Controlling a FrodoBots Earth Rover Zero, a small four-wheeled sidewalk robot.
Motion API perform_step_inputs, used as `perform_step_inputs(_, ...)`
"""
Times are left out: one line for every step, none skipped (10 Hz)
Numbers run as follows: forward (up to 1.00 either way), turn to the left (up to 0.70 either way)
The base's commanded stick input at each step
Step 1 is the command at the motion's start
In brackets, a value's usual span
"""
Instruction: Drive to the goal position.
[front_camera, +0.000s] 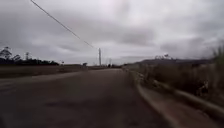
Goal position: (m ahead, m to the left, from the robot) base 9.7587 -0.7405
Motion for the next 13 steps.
perform_step_inputs(0.45, 0.00)
perform_step_inputs(0.45, 0.00)
perform_step_inputs(0.45, 0.00)
perform_step_inputs(0.45, 0.00)
perform_step_inputs(0.45, 0.00)
perform_step_inputs(0.45, 0.00)
perform_step_inputs(0.45, 0.00)
perform_step_inputs(0.45, 0.00)
perform_step_inputs(0.45, 0.00)
perform_step_inputs(0.45, 0.00)
perform_step_inputs(0.45, 0.00)
perform_step_inputs(0.45, 0.00)
perform_step_inputs(0.45, 0.00)
